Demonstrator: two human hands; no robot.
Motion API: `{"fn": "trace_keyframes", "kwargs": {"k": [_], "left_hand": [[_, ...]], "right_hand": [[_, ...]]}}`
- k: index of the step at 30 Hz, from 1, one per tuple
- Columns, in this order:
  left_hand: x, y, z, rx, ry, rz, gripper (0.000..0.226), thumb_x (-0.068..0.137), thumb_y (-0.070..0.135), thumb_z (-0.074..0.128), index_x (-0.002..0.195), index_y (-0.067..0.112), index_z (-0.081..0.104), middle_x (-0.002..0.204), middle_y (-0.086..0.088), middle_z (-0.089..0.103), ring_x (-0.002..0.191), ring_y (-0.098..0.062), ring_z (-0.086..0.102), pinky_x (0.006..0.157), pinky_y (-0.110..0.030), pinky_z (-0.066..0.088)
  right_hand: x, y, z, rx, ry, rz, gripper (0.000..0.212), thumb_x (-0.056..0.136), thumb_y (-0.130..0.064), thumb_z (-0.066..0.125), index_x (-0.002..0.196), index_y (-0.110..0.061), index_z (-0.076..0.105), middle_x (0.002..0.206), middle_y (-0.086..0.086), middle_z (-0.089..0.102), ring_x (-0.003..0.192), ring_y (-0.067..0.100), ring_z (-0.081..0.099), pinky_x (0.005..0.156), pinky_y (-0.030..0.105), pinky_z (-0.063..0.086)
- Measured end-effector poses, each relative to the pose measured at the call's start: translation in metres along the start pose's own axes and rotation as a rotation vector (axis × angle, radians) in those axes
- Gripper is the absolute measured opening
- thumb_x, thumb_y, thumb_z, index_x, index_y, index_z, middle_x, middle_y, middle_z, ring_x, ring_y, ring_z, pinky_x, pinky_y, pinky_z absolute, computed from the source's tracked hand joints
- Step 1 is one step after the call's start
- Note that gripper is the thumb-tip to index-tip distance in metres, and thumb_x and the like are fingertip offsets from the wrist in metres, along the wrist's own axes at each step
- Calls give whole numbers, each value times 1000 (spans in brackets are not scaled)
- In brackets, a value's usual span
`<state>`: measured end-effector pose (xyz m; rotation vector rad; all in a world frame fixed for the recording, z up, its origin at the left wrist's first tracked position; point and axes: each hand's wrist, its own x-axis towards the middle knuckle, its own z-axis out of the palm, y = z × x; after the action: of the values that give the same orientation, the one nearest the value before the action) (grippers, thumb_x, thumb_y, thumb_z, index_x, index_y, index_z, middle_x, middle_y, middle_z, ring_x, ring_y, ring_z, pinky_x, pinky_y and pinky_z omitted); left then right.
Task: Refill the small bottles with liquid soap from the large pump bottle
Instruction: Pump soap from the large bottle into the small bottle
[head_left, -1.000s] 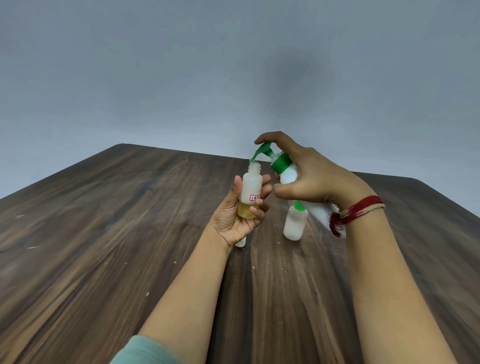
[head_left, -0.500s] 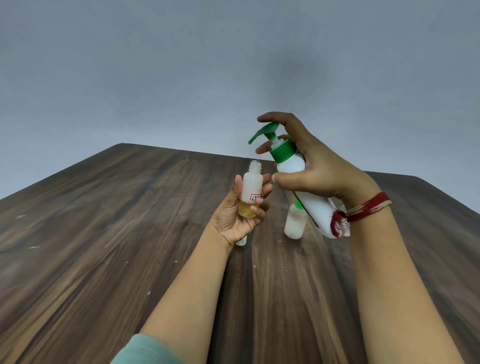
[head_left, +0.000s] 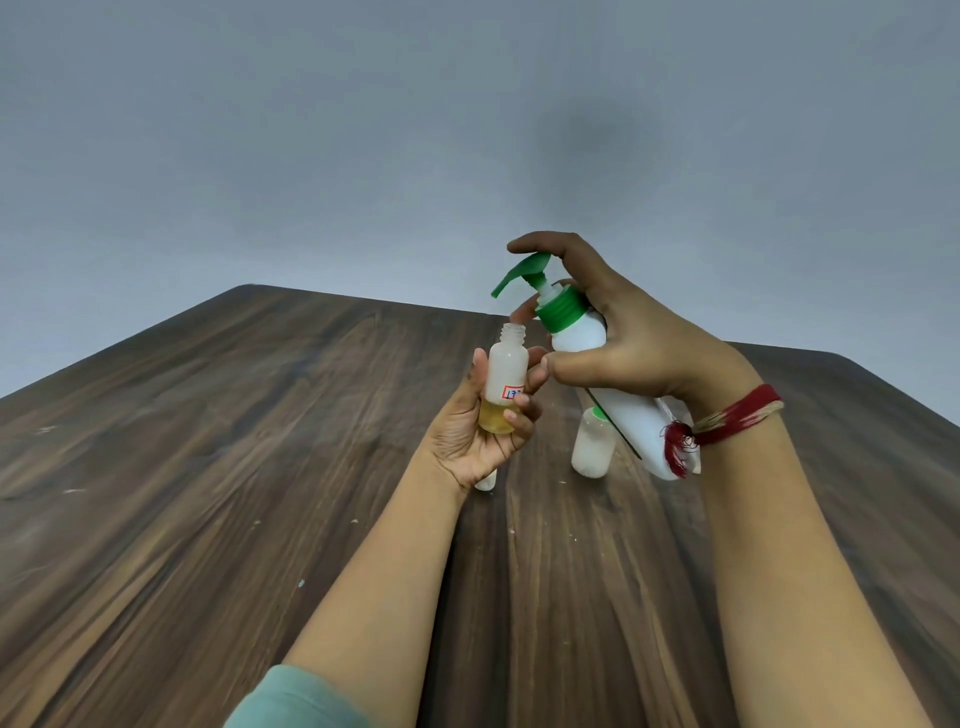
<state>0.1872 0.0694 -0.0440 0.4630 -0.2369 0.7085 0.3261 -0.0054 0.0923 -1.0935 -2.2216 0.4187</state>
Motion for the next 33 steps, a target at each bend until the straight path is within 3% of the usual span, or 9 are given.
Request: {"fn": "trace_keyframes", "kwargs": {"k": [5,10,15,17,21,24,33], "left_hand": [[-1,-1,1,66,58,44,44,70,18,83,104,-6,69,94,-21,69,69,-23,66,56,-28,58],[-2,-2,5,134,122,81,51,57,19,91,98,-4,72,89,-17,70,63,-17,64,51,-22,55],[0,-1,1,132,87,80,54,61,21,89,105,-5,70,92,-19,70,65,-17,65,53,-22,56],[0,-1,1,109,67,65,55,65,20,87,109,-6,68,93,-21,70,66,-20,65,53,-25,56],[0,0,0,145,64,72,58,61,23,90,108,-4,69,91,-18,71,64,-16,64,51,-22,55],[0,0,-1,170,65,74,59,60,25,90,107,-3,70,91,-16,72,64,-14,64,52,-20,54],[0,-1,0,202,77,83,61,56,27,92,106,-1,71,89,-14,72,63,-12,63,50,-17,53]], "right_hand": [[0,0,-1,9,-13,-9,79,69,-15,66,136,-41,33,106,-5,64,85,9,62,86,39,55],[0,5,-3,-8,-1,1,79,68,-19,64,135,-43,32,103,-4,65,90,19,63,82,41,55],[0,9,-3,-81,9,37,77,63,-25,63,133,-44,35,93,-3,66,83,12,62,71,16,48],[0,10,-2,-96,9,54,77,62,-26,63,132,-44,35,89,-2,67,78,9,62,68,12,45],[1,12,-2,-151,17,82,75,64,-28,64,132,-43,36,82,0,64,74,12,57,67,16,44],[2,14,-2,-200,16,98,73,73,-14,68,132,-41,36,82,4,61,73,20,55,63,19,43],[3,17,0,-296,3,96,67,74,-9,65,127,-39,37,71,0,51,61,14,46,52,14,37]]}}
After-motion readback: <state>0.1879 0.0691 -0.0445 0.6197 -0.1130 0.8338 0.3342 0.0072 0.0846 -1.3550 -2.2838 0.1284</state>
